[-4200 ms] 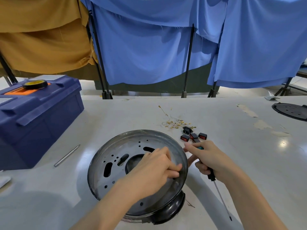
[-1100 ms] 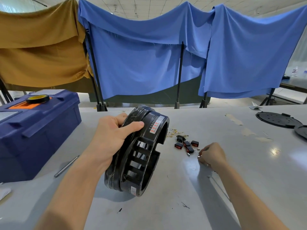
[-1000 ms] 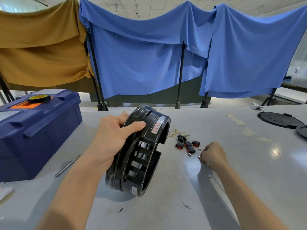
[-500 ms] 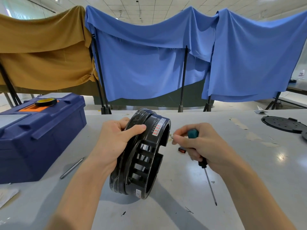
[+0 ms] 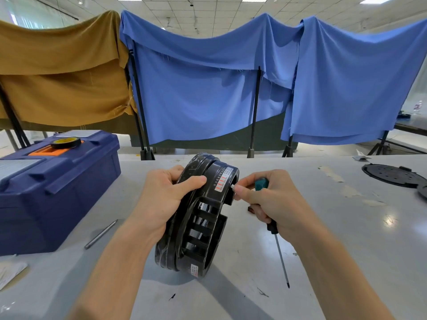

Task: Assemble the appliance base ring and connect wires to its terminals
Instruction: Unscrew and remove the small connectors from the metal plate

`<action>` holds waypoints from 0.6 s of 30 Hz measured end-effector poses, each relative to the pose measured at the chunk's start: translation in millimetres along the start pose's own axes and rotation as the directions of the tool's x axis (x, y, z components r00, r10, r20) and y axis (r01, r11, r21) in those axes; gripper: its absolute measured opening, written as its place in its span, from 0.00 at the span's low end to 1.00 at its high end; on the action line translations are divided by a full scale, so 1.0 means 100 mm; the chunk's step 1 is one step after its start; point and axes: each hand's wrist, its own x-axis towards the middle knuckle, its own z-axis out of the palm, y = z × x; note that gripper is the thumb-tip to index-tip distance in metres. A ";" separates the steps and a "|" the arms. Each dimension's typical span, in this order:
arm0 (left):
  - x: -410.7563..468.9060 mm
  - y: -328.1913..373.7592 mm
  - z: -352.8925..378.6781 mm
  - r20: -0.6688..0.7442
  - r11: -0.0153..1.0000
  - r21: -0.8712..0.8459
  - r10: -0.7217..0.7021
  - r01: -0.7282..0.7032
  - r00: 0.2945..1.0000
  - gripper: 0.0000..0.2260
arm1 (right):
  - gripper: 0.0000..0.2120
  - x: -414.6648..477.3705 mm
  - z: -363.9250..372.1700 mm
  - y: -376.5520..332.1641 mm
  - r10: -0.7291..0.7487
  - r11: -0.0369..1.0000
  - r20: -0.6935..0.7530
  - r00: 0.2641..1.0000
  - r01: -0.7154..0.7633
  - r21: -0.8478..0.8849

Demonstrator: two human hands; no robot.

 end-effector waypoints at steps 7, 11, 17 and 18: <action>0.01 -0.01 0.00 0.011 1.000 0.005 0.015 -0.015 1.000 0.04 | 0.05 0.05 0.04 0.01 0.016 1.000 -0.003 1.000 -0.016 -0.017; 0.01 0.00 0.01 0.005 1.000 -0.002 0.003 -0.003 1.000 0.03 | 0.05 0.05 0.05 0.02 0.032 0.999 -0.004 0.999 -0.032 0.024; 0.01 0.00 0.01 0.006 1.000 -0.002 0.008 -0.008 1.000 0.03 | 0.05 0.08 0.06 0.02 0.086 0.986 0.036 0.996 -0.091 0.141; 0.01 0.01 0.01 0.008 1.000 0.001 0.010 -0.010 1.000 0.03 | 0.05 0.09 0.06 0.02 0.099 0.981 0.043 0.994 -0.104 0.161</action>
